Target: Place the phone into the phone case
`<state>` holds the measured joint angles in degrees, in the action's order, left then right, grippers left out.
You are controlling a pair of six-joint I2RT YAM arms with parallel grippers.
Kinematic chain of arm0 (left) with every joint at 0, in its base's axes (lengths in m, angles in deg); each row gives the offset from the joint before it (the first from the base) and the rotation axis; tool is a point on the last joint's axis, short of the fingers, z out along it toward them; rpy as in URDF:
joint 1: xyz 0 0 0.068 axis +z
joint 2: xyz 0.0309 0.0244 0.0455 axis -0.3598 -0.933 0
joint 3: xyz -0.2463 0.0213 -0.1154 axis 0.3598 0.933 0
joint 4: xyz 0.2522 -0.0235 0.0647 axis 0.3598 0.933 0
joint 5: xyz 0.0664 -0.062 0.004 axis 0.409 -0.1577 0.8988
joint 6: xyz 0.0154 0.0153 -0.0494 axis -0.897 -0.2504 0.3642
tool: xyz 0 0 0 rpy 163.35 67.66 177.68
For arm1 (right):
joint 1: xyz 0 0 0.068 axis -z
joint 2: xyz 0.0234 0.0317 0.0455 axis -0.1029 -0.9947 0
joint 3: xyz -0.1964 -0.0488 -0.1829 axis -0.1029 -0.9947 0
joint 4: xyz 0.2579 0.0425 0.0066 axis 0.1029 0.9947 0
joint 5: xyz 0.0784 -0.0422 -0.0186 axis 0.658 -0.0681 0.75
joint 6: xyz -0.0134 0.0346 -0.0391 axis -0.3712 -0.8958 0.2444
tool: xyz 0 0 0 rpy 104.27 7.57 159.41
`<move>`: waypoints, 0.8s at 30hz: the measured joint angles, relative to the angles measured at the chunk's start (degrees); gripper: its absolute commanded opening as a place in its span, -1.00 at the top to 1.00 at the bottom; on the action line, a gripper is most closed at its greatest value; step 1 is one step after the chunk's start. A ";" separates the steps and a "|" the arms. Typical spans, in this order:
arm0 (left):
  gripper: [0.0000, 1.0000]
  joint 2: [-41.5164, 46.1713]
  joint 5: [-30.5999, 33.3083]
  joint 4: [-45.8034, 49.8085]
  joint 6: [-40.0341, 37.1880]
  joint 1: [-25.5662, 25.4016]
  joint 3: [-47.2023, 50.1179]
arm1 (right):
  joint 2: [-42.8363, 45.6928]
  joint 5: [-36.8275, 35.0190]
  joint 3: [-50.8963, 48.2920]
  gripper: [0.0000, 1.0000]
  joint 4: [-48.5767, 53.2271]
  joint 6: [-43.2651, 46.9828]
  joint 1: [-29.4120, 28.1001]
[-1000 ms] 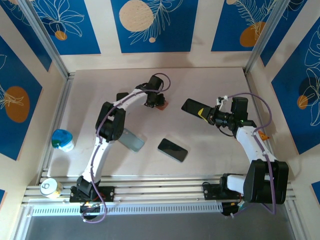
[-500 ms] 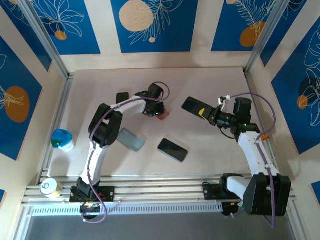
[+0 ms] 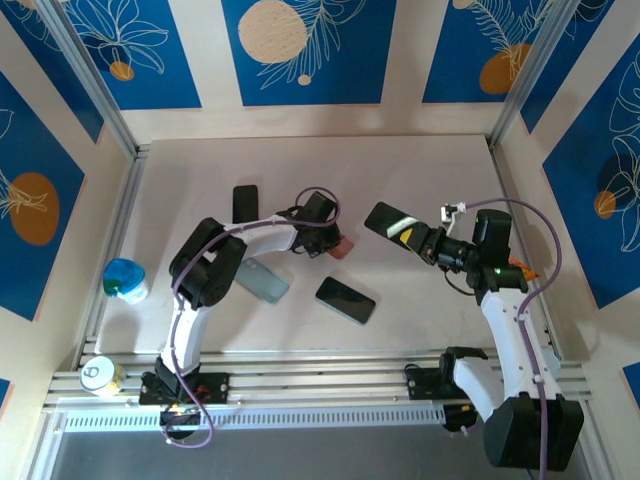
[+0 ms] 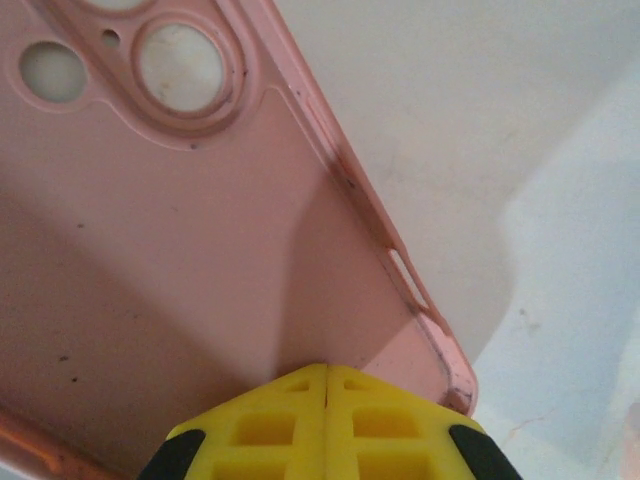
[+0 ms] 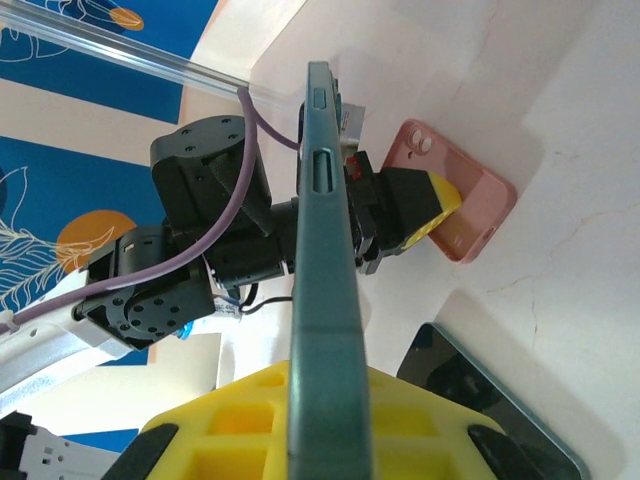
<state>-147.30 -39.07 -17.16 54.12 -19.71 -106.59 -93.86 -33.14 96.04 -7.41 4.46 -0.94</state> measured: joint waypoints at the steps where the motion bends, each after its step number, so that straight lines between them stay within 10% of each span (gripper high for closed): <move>1: 1.00 0.07 0.20 -0.61 0.39 0.00 0.00 | 0.74 0.00 -0.31 1.00 0.50 0.15 -0.02; 12: 1.00 10.25 1.09 -3.50 -6.27 8.52 3.06 | 1.81 -5.22 -9.70 1.00 -2.12 -6.10 -11.15; 24: 1.00 2.34 1.05 0.76 -21.00 13.33 -1.88 | -14.91 -15.52 -9.11 1.00 -15.45 -13.99 -21.46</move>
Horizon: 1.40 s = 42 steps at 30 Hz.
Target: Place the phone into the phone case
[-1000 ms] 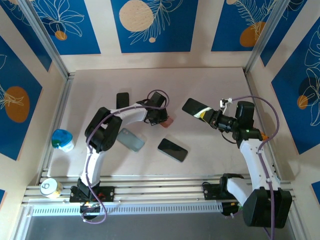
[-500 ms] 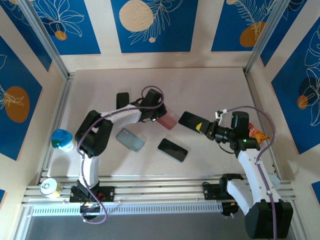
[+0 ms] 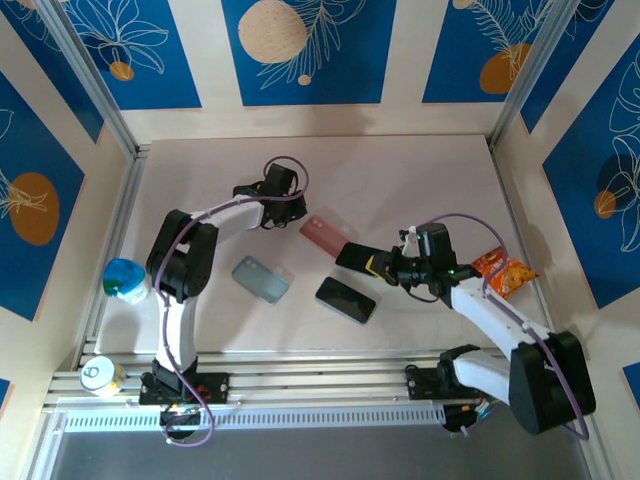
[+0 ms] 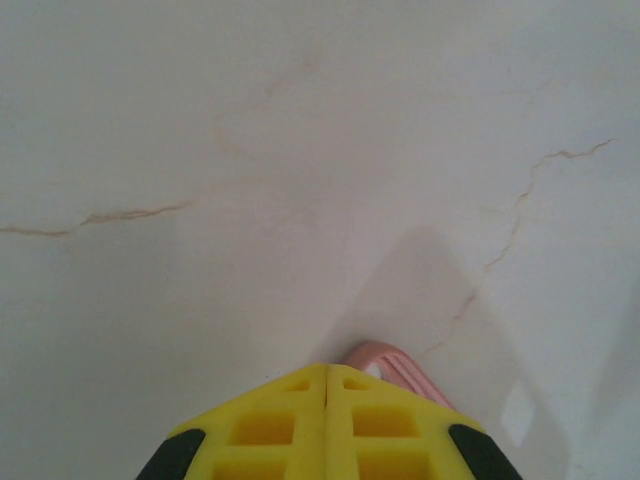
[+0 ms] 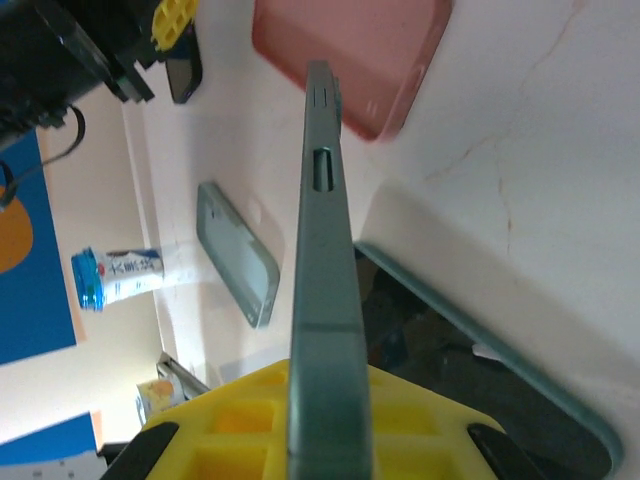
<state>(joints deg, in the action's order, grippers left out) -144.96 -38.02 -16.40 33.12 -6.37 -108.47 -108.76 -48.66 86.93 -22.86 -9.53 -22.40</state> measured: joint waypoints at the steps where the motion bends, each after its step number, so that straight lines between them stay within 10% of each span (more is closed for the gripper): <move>1: 1.00 -0.50 -0.07 0.24 -0.42 0.09 -0.35 | -1.66 -0.13 0.63 1.00 -0.90 -0.35 0.00; 42: 1.00 8.00 -0.83 -11.26 6.03 -5.86 20.26 | -28.00 10.36 15.30 1.00 -8.52 4.72 6.08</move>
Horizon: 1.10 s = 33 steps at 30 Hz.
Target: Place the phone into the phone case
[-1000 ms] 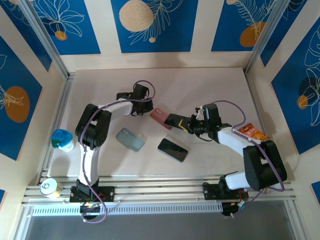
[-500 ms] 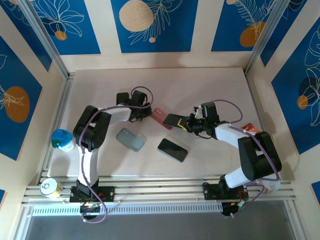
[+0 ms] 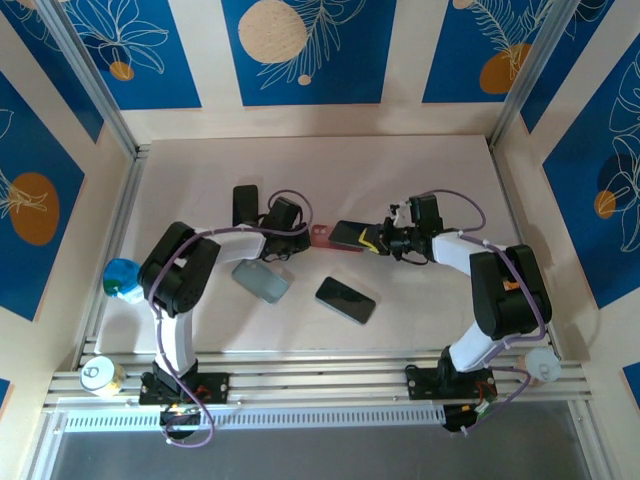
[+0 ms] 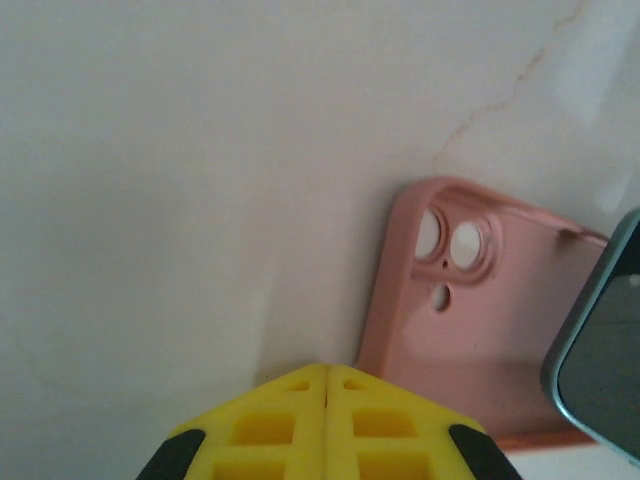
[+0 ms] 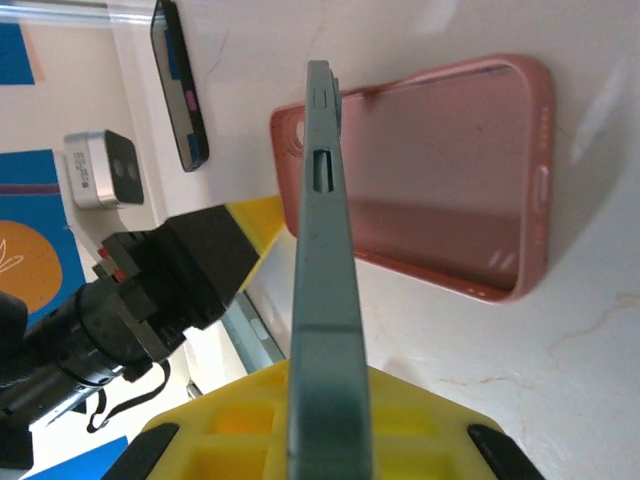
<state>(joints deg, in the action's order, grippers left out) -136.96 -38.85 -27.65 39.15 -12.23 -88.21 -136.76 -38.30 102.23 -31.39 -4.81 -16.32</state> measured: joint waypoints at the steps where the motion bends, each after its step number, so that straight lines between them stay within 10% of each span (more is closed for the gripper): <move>1: 1.00 0.28 0.00 0.20 0.09 -0.09 0.15 | -0.22 0.59 0.66 1.00 0.63 0.94 0.07; 33: 1.00 -0.35 1.07 3.02 -0.13 2.36 -4.83 | -13.44 8.83 16.50 1.00 19.17 20.44 -1.25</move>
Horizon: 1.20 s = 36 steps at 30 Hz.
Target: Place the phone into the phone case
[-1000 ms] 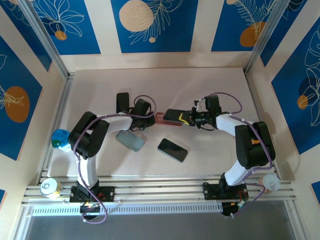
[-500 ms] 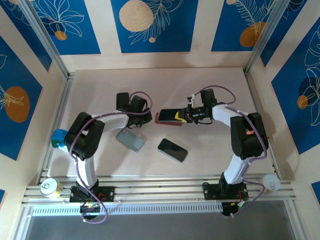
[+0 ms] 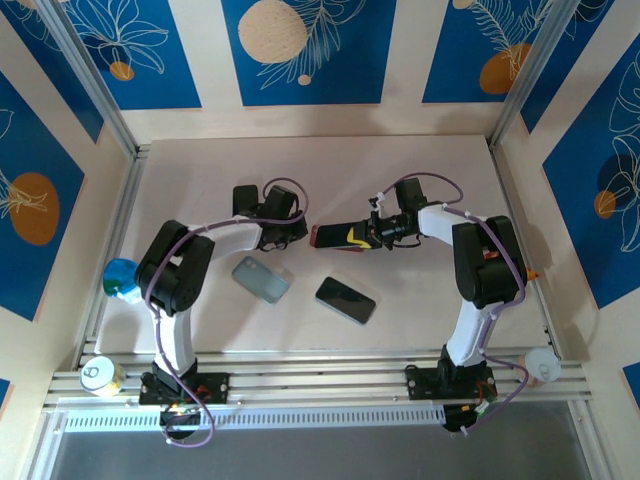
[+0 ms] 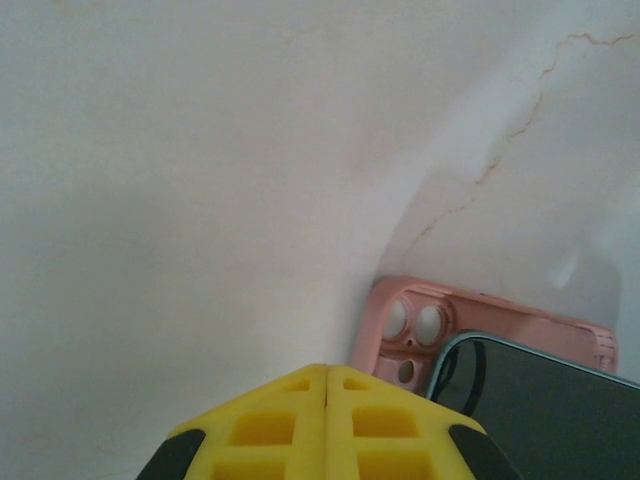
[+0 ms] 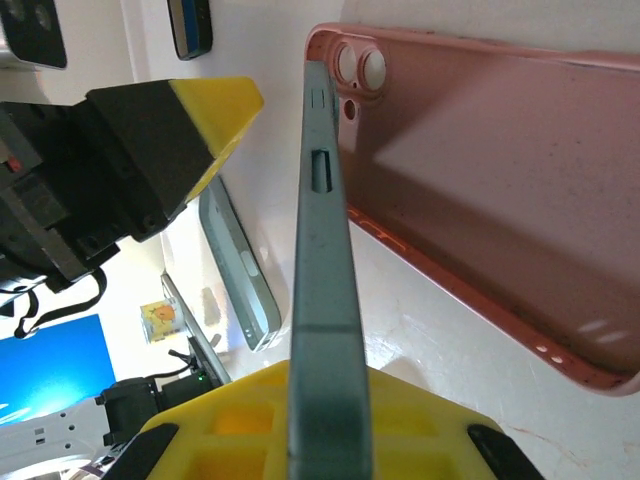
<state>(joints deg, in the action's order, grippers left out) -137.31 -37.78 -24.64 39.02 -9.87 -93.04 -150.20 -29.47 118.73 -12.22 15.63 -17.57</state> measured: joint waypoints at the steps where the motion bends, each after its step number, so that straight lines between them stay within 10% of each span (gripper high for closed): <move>1: 1.00 -0.22 0.00 0.13 0.00 0.00 0.00 | 0.00 0.00 0.00 1.00 0.00 0.00 0.00; 36: 1.00 -4.35 0.00 1.42 -1.09 -0.09 -2.86 | -5.90 -0.22 4.52 1.00 -1.03 -1.68 -1.97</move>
<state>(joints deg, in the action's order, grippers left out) -141.66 -37.78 -23.22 37.93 -9.96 -95.90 -156.10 -29.69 123.26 -13.25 13.95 -19.54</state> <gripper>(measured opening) 0.043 0.117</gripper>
